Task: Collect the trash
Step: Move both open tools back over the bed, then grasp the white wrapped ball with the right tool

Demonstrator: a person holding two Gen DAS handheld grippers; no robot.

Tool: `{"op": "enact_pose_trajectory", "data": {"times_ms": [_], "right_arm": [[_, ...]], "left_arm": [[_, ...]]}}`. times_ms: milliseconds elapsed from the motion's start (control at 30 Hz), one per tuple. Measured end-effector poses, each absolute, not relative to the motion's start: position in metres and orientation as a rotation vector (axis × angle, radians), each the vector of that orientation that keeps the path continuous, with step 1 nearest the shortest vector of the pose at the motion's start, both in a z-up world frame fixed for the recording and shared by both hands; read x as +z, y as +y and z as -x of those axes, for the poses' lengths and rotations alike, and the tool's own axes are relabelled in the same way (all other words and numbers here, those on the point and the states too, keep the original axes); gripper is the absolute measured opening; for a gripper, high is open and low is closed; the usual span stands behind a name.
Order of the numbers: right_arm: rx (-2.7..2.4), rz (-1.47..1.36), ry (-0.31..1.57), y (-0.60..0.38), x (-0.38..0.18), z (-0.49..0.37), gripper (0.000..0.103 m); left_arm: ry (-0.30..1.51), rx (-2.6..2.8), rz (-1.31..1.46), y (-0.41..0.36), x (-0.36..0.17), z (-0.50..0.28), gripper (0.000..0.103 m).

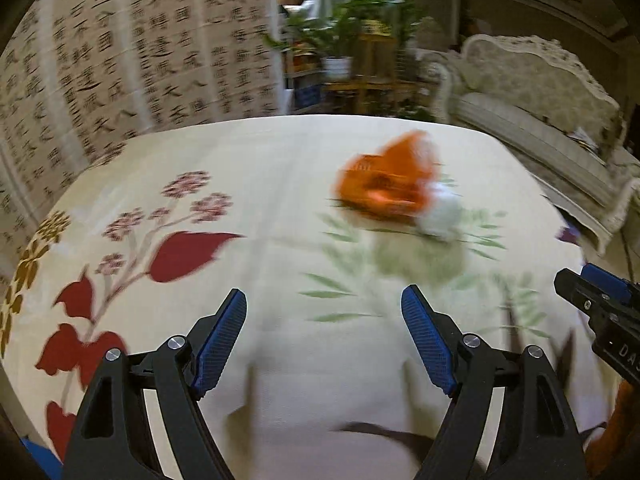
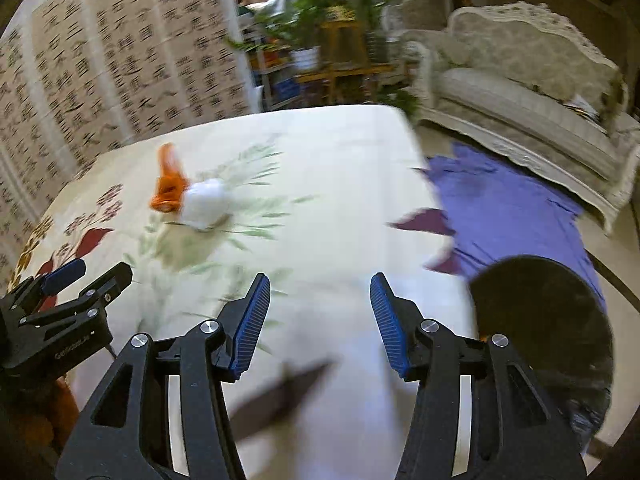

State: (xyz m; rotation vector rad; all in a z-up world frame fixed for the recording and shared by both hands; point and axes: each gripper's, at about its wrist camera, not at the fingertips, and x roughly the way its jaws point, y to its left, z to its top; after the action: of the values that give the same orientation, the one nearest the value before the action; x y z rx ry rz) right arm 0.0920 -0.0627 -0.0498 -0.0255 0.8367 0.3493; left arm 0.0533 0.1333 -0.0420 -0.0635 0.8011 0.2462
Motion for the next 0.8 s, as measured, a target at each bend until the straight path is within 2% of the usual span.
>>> {"op": "enact_pose_trajectory", "data": {"times_ms": [433, 533, 667, 733, 800], "right_arm": [[0.418, 0.087, 0.883, 0.016, -0.059, -0.128, 0.052], [0.409, 0.090, 0.888, 0.024, -0.062, -0.137, 0.057], [0.393, 0.087, 0.892, 0.026, -0.064, -0.148, 0.057], [0.388, 0.087, 0.894, 0.025, -0.064, -0.152, 0.054], [0.383, 0.085, 0.896, 0.020, -0.064, -0.155, 0.038]], "left_arm": [[0.817, 0.300, 0.087, 0.186, -0.044, -0.060, 0.077], [0.818, 0.292, 0.092, 0.190, -0.044, -0.063, 0.077], [0.819, 0.287, 0.097, 0.192, -0.045, -0.065, 0.077], [0.821, 0.283, 0.095, 0.191, -0.045, -0.067, 0.077], [0.821, 0.278, 0.088, 0.189, -0.045, -0.067, 0.077]]}}
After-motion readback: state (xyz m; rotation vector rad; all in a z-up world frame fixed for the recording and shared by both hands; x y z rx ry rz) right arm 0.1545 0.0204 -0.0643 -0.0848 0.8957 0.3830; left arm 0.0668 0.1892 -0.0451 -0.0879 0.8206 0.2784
